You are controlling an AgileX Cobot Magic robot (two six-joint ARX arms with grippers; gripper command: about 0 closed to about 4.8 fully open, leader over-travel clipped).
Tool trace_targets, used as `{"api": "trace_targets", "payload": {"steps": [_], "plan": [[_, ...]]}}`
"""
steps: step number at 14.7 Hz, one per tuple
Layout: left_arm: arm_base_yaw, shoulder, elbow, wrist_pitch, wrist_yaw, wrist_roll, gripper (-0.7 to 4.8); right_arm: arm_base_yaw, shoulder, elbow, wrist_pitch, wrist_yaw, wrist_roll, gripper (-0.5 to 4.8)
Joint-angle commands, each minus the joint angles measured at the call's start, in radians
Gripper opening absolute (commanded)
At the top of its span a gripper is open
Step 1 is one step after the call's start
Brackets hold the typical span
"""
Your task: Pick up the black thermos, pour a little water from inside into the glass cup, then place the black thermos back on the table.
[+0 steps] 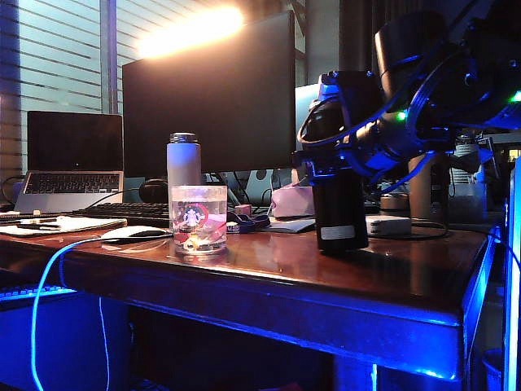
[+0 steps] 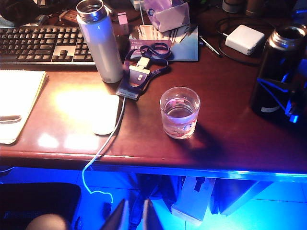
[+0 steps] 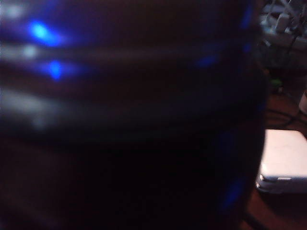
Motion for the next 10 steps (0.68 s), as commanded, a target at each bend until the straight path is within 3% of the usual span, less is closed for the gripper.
{"api": "trace_targets", "payload": {"steps": [1, 2, 4, 10], "plan": [[0.0, -0.002, 0.004, 0.003, 0.004, -0.003, 0.57, 0.0, -0.009, 0.006, 0.031, -0.017, 0.003, 3.07], [0.0, -0.002, 0.004, 0.003, 0.004, -0.003, 0.57, 0.0, -0.009, 0.005, 0.026, -0.017, 0.003, 3.44], [0.0, -0.002, 0.004, 0.003, 0.004, -0.003, 0.57, 0.0, -0.009, -0.009, 0.032, -0.017, 0.003, 4.79], [0.0, -0.002, 0.004, 0.003, 0.004, -0.003, 0.57, 0.0, -0.062, -0.044, 0.041, -0.016, -0.008, 4.79]]}}
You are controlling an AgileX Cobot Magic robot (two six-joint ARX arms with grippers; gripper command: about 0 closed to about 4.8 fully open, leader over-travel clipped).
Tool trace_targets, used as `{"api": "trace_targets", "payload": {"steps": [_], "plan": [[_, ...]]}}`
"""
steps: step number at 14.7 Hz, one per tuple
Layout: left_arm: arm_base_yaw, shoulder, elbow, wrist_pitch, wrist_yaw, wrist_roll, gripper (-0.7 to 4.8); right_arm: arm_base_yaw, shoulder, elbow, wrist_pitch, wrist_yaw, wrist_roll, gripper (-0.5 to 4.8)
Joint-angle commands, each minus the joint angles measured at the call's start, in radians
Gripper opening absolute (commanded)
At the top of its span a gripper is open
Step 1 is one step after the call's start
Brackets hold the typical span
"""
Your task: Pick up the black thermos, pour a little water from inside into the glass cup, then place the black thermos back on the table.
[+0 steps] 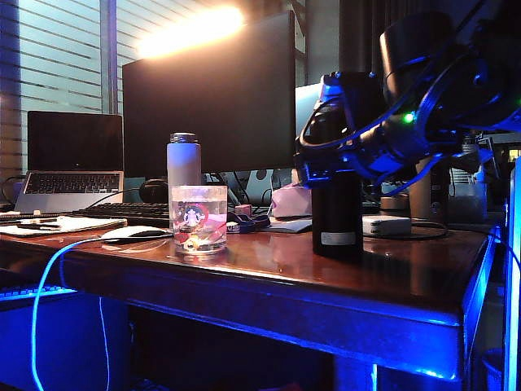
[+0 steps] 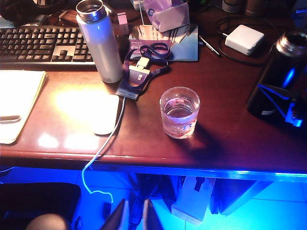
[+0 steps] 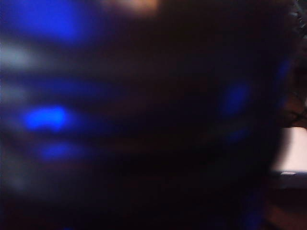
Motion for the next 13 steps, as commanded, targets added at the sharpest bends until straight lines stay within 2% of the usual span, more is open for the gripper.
{"api": "trace_targets", "payload": {"steps": [1, 6, 9, 13], "plan": [[0.0, -0.002, 0.004, 0.003, 0.003, -0.003, 0.57, 0.0, -0.068, -0.005, 0.02, -0.002, -0.012, 4.79], [0.0, -0.002, 0.004, 0.003, 0.003, -0.003, 0.57, 0.0, -0.166, -0.005, 0.02, -0.003, -0.016, 4.79], [0.0, -0.002, 0.004, 0.003, 0.003, -0.003, 0.57, 0.0, -0.216, -0.005, 0.014, -0.053, -0.016, 4.79], [0.0, -0.002, 0.004, 0.003, 0.003, -0.003, 0.57, 0.0, -0.356, -0.005, -0.076, -0.06, -0.016, 4.79]]}}
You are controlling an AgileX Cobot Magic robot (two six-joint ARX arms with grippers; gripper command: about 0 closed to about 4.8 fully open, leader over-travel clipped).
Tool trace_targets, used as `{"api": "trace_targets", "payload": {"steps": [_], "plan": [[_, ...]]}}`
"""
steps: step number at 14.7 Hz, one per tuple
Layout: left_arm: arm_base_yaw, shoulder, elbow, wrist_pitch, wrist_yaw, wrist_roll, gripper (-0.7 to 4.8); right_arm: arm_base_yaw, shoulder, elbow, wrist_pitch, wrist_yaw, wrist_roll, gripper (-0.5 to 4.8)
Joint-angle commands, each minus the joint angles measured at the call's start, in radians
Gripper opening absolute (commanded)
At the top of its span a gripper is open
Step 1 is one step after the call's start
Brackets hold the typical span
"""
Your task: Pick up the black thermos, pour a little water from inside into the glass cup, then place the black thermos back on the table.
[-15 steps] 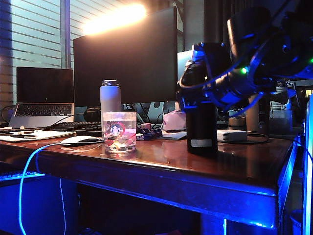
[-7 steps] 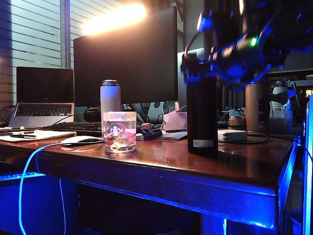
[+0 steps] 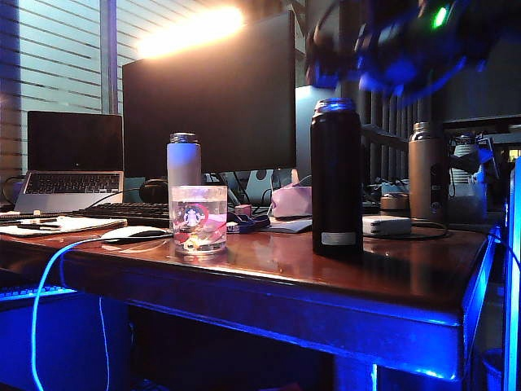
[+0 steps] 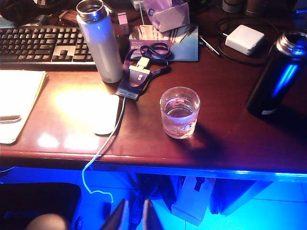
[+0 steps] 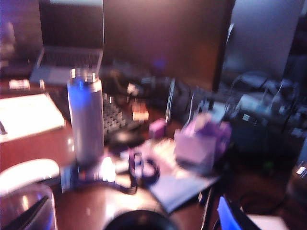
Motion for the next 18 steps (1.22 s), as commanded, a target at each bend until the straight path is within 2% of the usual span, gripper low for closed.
{"api": "trace_targets", "payload": {"steps": [1, 2, 3, 5, 7, 8, 9, 12, 16, 18], "plan": [[0.0, -0.002, 0.004, 0.003, 0.004, -0.003, 0.57, 0.0, -0.153, 0.001, -0.104, -0.005, -0.005, 3.32], [0.0, -0.002, 0.004, 0.003, 0.004, -0.003, 0.57, 0.0, -0.225, -0.01, -0.156, 0.01, -0.016, 0.67], [0.0, -0.002, 0.004, 0.003, 0.004, -0.003, 0.57, 0.0, -0.297, -0.022, -0.206, 0.049, -0.048, 0.08], [0.0, -0.002, 0.004, 0.003, 0.004, -0.003, 0.57, 0.0, -0.451, -0.04, -0.335, 0.137, -0.051, -0.05], [0.0, -0.002, 0.004, 0.003, 0.004, -0.003, 0.57, 0.0, -0.615, -0.064, -0.554, 0.156, -0.042, -0.05], [0.0, -0.002, 0.004, 0.003, 0.004, -0.003, 0.57, 0.0, -0.684, -0.105, -0.594, 0.196, -0.042, -0.05], [0.0, -0.002, 0.004, 0.003, 0.004, -0.003, 0.57, 0.0, -0.753, -0.167, -0.599, 0.231, -0.042, -0.05], [0.0, -0.002, 0.004, 0.003, 0.004, -0.003, 0.57, 0.0, -0.953, -0.425, -0.6, 0.238, -0.052, -0.05], [0.0, -0.002, 0.004, 0.003, 0.004, -0.003, 0.57, -0.014, -1.081, -0.614, -0.611, 0.236, -0.052, -0.04], [0.0, -0.002, 0.004, 0.003, 0.004, -0.003, 0.57, -0.082, -1.13, -0.661, -0.662, 0.177, -0.052, -0.04]]}}
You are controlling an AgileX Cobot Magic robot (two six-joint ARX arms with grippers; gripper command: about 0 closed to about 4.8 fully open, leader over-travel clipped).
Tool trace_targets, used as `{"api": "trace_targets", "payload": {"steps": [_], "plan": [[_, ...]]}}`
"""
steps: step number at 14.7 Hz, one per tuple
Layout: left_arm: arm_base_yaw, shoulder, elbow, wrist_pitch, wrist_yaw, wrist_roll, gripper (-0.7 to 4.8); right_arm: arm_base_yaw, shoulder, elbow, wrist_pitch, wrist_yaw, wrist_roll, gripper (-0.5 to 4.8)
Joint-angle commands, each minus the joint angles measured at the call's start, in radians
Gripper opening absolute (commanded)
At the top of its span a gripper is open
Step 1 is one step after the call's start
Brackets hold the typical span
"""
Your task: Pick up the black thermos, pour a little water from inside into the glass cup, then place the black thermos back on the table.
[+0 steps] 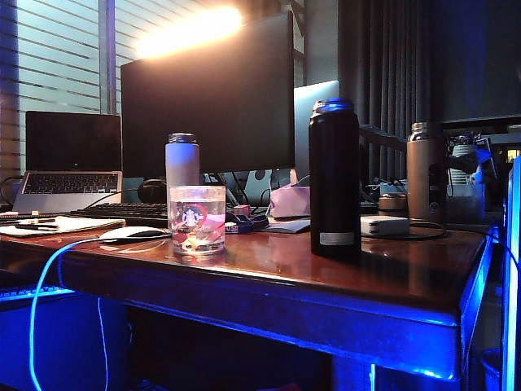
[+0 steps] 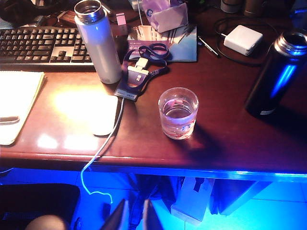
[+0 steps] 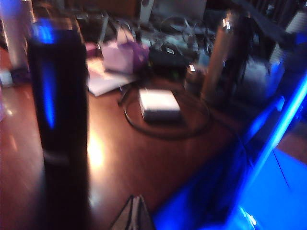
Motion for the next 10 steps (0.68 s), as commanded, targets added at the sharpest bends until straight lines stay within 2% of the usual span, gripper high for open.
{"api": "trace_targets", "payload": {"steps": [1, 2, 3, 5, 7, 10], "plan": [[0.0, -0.002, 0.004, 0.003, 0.003, -0.003, 0.57, -0.116, -0.081, -0.053, -0.069, -0.149, 0.0, -0.04], [0.0, -0.002, 0.004, 0.003, 0.003, -0.003, 0.57, -0.177, -0.131, -0.073, -0.113, -0.227, 0.002, -0.04], [0.0, -0.002, 0.004, 0.003, 0.003, -0.003, 0.57, -0.235, -0.188, -0.084, -0.185, -0.259, 0.009, -0.04], [0.0, -0.002, 0.004, 0.003, 0.003, -0.003, 0.57, -0.317, -0.292, -0.087, -0.294, -0.266, 0.012, -0.04], [0.0, -0.002, 0.004, 0.003, 0.003, -0.003, 0.57, -0.383, -0.391, -0.119, -0.309, -0.265, 0.04, -0.05], [0.0, -0.002, 0.003, 0.004, 0.003, -0.003, 0.57, -0.427, -0.391, -0.118, -0.378, -0.266, 0.044, -0.05]]}}
